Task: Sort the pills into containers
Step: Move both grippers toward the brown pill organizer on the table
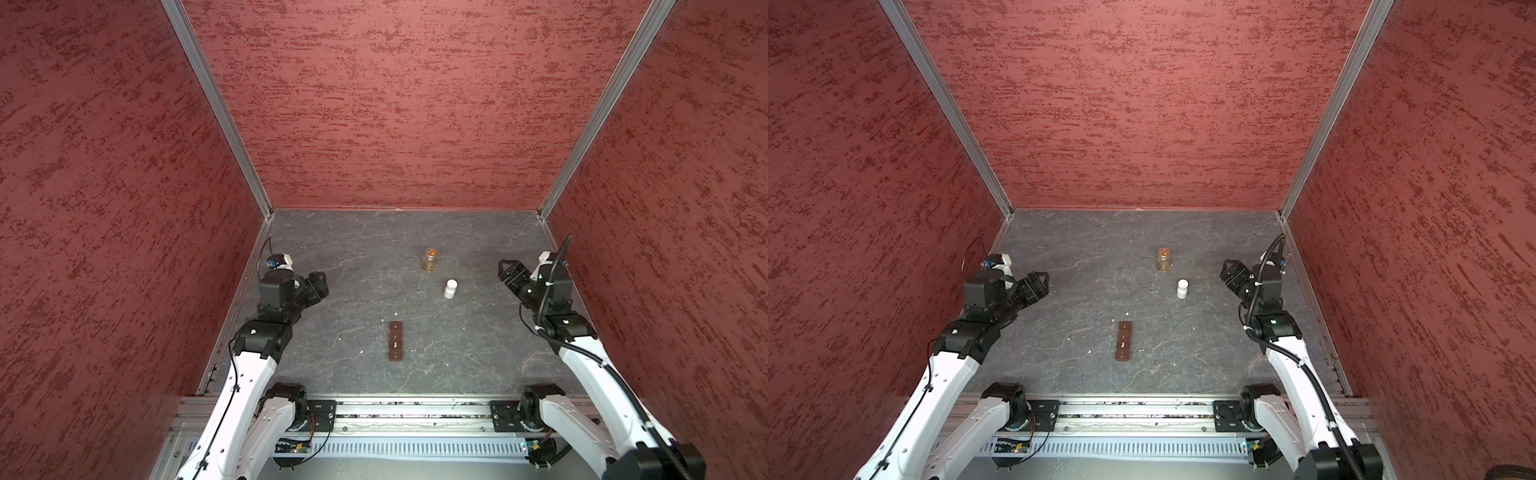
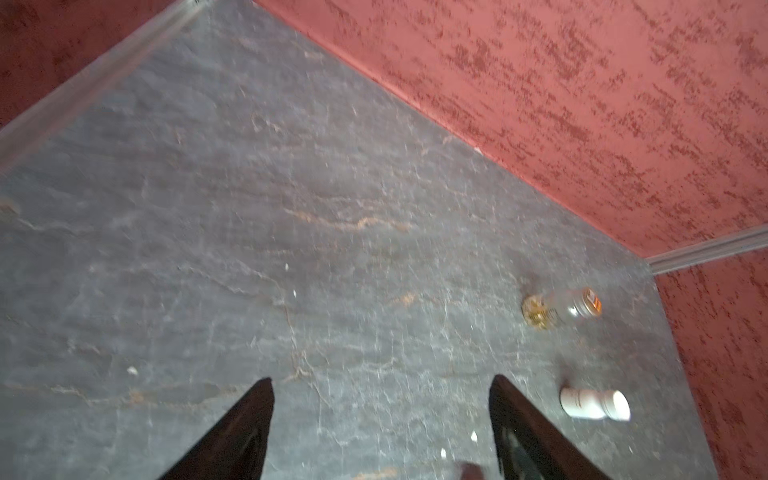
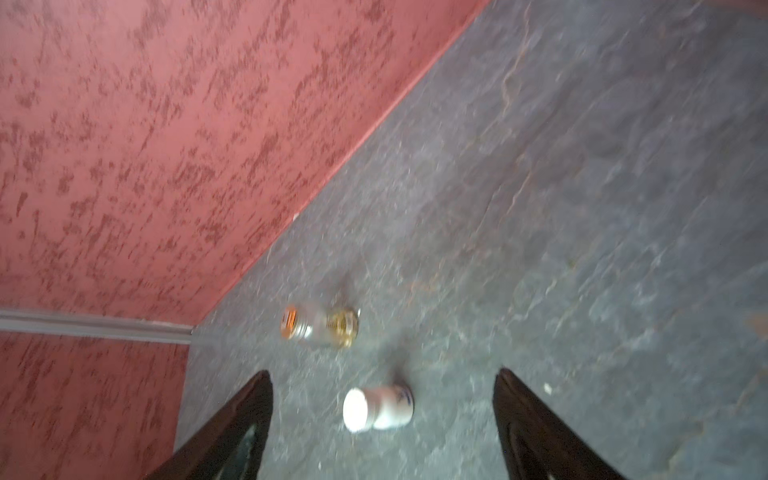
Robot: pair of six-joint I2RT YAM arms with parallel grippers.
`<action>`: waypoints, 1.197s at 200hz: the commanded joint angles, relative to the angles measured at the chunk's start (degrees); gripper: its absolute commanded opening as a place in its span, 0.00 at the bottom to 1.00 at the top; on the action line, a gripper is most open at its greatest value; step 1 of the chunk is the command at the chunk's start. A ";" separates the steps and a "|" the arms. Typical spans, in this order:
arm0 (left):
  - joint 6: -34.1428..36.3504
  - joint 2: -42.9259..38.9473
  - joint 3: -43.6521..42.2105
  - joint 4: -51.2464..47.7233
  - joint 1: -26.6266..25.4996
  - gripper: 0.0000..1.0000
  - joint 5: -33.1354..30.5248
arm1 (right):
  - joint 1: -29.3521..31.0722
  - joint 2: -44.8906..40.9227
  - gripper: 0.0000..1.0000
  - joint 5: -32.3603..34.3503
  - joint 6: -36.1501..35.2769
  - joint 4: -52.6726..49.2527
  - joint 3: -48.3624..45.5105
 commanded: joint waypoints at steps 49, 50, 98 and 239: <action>-12.12 5.78 -2.15 -10.05 -21.21 0.81 -4.83 | 28.70 2.94 0.75 8.14 15.71 -9.54 -0.76; -12.18 5.86 -2.24 -9.91 -21.49 0.81 -4.84 | 29.36 3.25 0.75 8.33 15.88 -9.56 -0.62; -16.79 3.77 -7.40 -4.28 -27.61 0.80 -3.28 | 52.57 20.86 0.73 19.73 22.61 -13.35 10.54; -15.84 -5.50 -12.26 -6.10 -17.87 0.81 -1.21 | 63.07 50.49 0.72 19.07 24.68 -22.89 32.18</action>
